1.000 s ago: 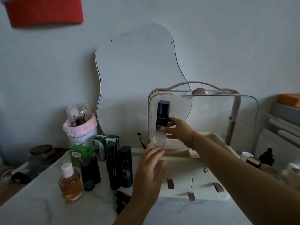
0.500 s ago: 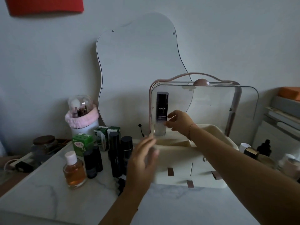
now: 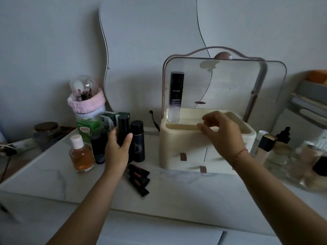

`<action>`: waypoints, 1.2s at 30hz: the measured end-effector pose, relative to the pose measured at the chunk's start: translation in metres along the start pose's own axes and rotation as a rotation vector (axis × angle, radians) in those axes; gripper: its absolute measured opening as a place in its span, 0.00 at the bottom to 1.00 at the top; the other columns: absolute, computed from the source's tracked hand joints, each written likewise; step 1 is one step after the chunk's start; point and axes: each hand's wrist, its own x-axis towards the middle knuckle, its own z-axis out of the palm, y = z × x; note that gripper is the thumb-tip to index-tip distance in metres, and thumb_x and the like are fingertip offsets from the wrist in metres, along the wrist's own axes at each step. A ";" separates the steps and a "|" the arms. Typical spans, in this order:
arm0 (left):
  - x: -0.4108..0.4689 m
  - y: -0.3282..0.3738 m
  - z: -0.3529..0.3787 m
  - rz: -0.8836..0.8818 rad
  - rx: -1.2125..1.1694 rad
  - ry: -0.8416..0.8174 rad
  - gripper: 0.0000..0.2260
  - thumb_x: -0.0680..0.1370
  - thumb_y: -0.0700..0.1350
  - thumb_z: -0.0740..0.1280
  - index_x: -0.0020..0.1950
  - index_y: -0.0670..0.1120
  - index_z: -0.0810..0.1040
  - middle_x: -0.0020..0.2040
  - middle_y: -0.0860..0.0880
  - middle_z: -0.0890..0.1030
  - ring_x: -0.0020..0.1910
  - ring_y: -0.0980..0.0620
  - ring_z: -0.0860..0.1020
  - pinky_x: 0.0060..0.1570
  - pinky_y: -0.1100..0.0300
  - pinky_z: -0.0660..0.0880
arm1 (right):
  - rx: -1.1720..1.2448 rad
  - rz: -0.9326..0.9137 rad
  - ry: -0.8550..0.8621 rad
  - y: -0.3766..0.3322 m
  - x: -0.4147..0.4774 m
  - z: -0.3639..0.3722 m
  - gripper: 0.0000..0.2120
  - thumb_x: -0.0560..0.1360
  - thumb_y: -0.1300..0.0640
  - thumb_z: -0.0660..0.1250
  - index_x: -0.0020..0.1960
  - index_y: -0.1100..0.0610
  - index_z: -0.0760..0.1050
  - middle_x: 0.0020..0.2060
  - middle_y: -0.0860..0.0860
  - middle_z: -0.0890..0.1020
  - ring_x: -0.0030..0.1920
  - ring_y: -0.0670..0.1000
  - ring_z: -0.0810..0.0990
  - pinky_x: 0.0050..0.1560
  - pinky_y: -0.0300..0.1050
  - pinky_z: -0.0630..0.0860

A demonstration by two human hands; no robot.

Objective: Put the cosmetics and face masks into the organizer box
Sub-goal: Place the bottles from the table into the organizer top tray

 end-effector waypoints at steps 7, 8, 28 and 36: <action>-0.011 0.011 -0.012 0.049 -0.037 0.098 0.26 0.75 0.51 0.68 0.70 0.44 0.69 0.66 0.48 0.74 0.62 0.58 0.74 0.58 0.67 0.67 | 0.068 0.002 -0.003 -0.004 -0.004 -0.003 0.11 0.73 0.53 0.70 0.53 0.56 0.77 0.45 0.47 0.81 0.47 0.44 0.79 0.55 0.41 0.77; -0.016 0.020 -0.016 0.104 -0.093 0.121 0.23 0.74 0.52 0.69 0.67 0.46 0.72 0.62 0.52 0.76 0.57 0.63 0.76 0.54 0.71 0.69 | 0.088 -0.005 0.010 -0.006 -0.005 -0.004 0.11 0.72 0.54 0.71 0.53 0.56 0.77 0.46 0.47 0.81 0.48 0.43 0.79 0.56 0.40 0.77; -0.053 0.119 0.058 0.424 -0.065 -0.285 0.17 0.78 0.57 0.59 0.63 0.52 0.76 0.62 0.55 0.77 0.62 0.61 0.73 0.61 0.66 0.70 | -0.071 -0.034 -0.156 -0.020 0.048 -0.017 0.21 0.69 0.58 0.74 0.61 0.52 0.76 0.54 0.52 0.77 0.53 0.53 0.77 0.60 0.47 0.75; -0.042 0.078 0.067 0.516 0.042 -0.258 0.11 0.79 0.46 0.62 0.56 0.44 0.81 0.54 0.55 0.78 0.65 0.54 0.70 0.62 0.67 0.63 | 0.235 0.387 -0.339 0.009 0.103 0.026 0.21 0.69 0.65 0.73 0.60 0.63 0.75 0.50 0.55 0.80 0.54 0.58 0.81 0.51 0.49 0.80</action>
